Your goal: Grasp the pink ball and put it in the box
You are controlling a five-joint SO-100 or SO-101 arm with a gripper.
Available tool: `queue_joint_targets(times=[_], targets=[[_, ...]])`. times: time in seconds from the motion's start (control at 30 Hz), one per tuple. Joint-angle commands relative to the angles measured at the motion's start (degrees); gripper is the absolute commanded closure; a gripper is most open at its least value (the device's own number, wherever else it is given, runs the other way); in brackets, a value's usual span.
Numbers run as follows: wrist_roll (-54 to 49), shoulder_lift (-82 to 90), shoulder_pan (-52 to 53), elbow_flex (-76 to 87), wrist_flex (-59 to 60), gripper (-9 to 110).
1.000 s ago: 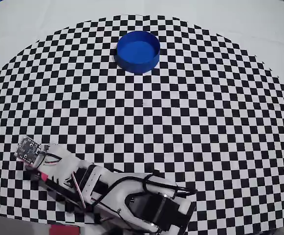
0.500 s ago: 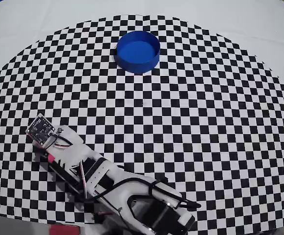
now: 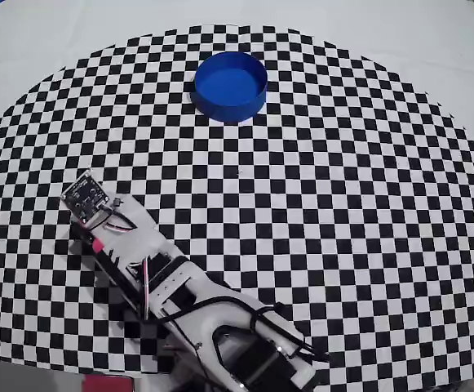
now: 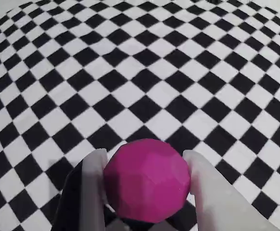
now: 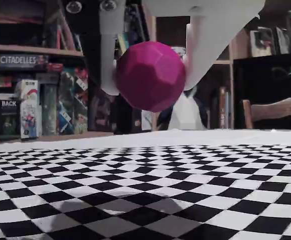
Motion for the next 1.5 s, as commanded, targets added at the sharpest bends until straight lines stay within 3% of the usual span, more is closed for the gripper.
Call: queue_joint_targets(times=[0.0,1.47], targets=[[-0.53,1.49,0.97,-2.29,-0.44,101],[-1.76,9.67,25.49,0.88,-0.18,101]])
